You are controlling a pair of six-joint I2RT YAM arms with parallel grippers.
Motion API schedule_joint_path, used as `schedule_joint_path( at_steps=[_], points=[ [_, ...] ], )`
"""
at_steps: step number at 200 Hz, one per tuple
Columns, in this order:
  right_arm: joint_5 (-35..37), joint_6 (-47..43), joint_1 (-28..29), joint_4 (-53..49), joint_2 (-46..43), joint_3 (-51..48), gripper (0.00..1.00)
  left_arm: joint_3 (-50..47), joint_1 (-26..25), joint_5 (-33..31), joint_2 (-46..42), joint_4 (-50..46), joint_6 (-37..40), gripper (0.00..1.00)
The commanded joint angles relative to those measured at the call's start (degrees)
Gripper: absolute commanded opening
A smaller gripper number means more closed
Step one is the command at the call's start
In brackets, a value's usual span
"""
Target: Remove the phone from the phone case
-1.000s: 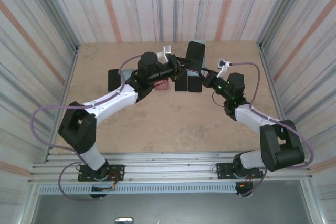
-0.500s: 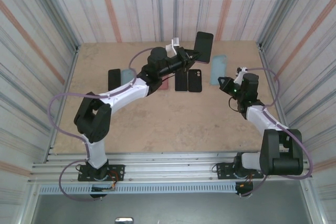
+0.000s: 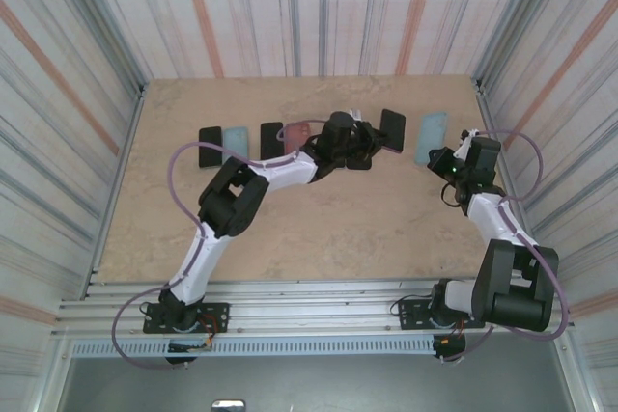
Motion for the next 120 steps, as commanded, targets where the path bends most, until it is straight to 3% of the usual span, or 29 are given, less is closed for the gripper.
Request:
schedule_joint_path(
  at_steps=[1, 120],
  points=[
    [0.4, -2.0, -1.1, -1.8, 0.6, 2.0, 0.02, 4.6, -1.2, -3.9, 1.6, 0.9, 0.9, 0.0],
    [-4.4, -4.1, -2.3, -2.2, 12.3, 8.3, 0.02, 13.6, -4.4, -13.6, 11.5, -8.5, 1.7, 0.0]
  ],
)
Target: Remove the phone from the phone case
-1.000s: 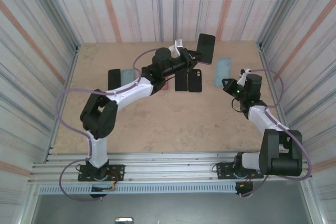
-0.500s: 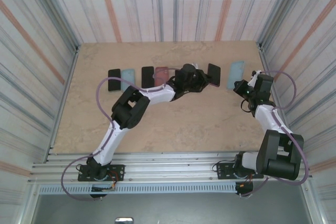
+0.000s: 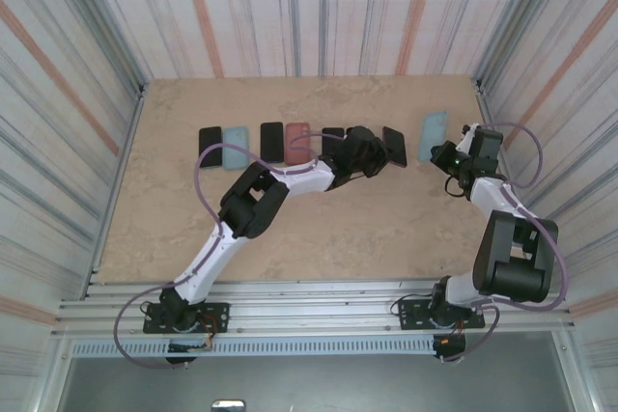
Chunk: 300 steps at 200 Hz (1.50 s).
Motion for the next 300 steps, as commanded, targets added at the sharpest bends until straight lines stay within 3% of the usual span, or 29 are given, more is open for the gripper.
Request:
schedule_joint_path(
  at_steps=[1, 52, 79, 134, 177, 244, 300],
  points=[
    [-1.5, -2.1, -0.4, -1.0, 2.0, 2.1, 0.02, 3.7, -0.7, -3.1, 1.8, -0.3, 1.6, 0.0],
    [-2.9, -2.1, -0.4, -0.3, 6.8, 4.1, 0.02, 8.0, -0.8, -3.4, 5.3, -2.9, 2.1, 0.0],
    [-3.1, -2.4, -0.4, -0.5, 9.4, 5.5, 0.03, 9.6, -0.7, -2.7, 6.8, -3.9, 2.7, 0.1],
    [-4.1, -3.9, -0.5, -2.1, 14.4, 8.9, 0.05, 8.3, -0.6, -2.2, 4.3, -8.0, 9.0, 0.48],
    [-4.2, -5.8, -0.8, -6.3, 16.9, 11.6, 0.07, 7.0, -0.6, -1.6, 1.6, -11.4, 14.4, 0.69],
    [-6.1, -11.2, -0.8, -14.5, 20.8, 15.8, 0.12, 4.0, 0.5, 0.0, -1.4, -12.6, 18.1, 0.73],
    [-3.0, -15.7, -1.0, -20.1, 21.9, 18.6, 0.18, 3.0, 1.5, 1.9, -4.1, -12.0, 21.0, 0.76]
  ],
)
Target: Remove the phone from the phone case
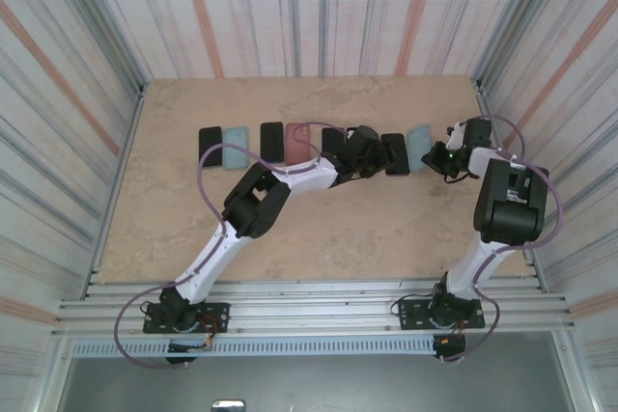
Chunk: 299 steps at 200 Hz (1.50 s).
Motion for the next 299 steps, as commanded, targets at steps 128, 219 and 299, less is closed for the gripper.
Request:
schedule_joint_path(
  at_steps=[128, 219, 299],
  points=[
    [15.7, -11.8, 1.5, -16.7, -0.7, 13.0, 0.69, -15.6, 6.5, 2.9, -30.5, -8.6, 32.6, 0.91],
    [15.9, -13.0, 11.0, -15.4, -10.8, 9.4, 0.96, -34.6, 17.8, 5.4, -49.4, -16.4, 51.4, 0.99],
    [15.7, -12.0, 12.1, 4.6, -24.3, -11.7, 0.99, -60.8, 34.9, -1.4, -62.8, -5.5, 55.1, 0.99]
  ],
)
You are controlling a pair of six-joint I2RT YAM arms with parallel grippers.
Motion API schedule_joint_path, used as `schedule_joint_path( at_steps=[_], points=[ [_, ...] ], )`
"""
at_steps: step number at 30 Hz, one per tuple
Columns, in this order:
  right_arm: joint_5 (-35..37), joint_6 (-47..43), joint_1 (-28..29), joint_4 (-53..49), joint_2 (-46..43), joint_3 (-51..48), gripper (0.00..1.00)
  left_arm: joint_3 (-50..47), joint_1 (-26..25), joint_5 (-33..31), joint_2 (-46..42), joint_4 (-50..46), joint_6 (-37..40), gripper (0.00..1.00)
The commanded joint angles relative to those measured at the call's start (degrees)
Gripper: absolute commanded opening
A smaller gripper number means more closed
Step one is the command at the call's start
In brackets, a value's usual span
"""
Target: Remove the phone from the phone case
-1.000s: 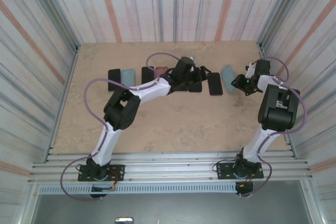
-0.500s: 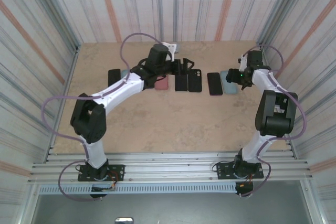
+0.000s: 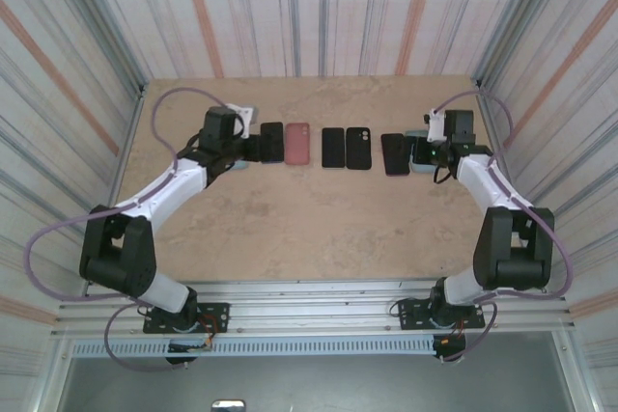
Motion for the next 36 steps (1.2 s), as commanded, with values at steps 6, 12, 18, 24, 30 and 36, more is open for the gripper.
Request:
schedule_joint_path(
  at_steps=[6, 12, 18, 24, 30, 36],
  points=[
    [6.1, 0.4, -1.3, 20.3, -8.6, -17.0, 0.99, -16.8, 8.7, -10.4, -7.0, 13.1, 4.9, 0.99],
    [8.2, 1.1, -3.0, 37.5, -10.2, -27.8, 0.99, -20.5, 12.7, -13.5, -10.0, 15.8, 8.8, 0.99],
    [6.7, 1.6, -3.4, 49.5, -5.7, -31.6, 0.99, -30.1, 15.1, -12.0, -5.8, 34.4, 11.8, 0.99],
    [5.3, 0.5, -2.9, 64.7, 3.2, -34.5, 0.99, -32.0, 18.9, -2.0, -1.7, 43.7, 14.8, 0.99],
    [5.7, 0.7, -2.8, 62.5, 4.3, -33.0, 0.99, -33.7, 18.8, -0.2, 0.9, 48.4, 15.8, 0.99],
    [5.6, 0.5, -2.8, 62.9, 4.3, -33.1, 0.99, -33.8, 18.6, -1.1, 0.9, 48.5, 15.7, 0.99]
  ],
)
